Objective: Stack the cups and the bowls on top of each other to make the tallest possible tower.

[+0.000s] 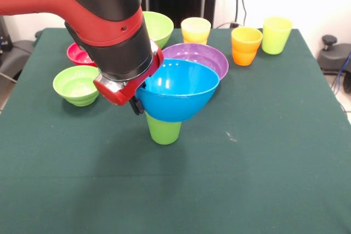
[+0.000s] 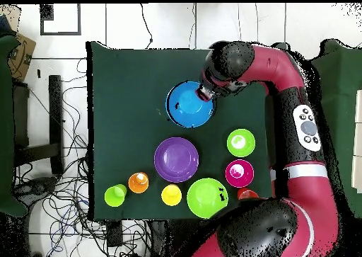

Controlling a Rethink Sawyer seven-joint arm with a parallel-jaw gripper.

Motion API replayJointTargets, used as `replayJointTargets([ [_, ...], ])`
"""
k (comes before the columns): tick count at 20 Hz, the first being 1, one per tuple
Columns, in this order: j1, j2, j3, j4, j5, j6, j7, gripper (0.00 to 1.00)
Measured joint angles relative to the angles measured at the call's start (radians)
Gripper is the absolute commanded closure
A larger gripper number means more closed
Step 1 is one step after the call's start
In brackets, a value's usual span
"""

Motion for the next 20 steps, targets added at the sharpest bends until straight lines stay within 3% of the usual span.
replayJointTargets([
  [20, 0.003, 0.000, 0.000, -0.012, -0.033, 0.019, 0.000, 1.00],
])
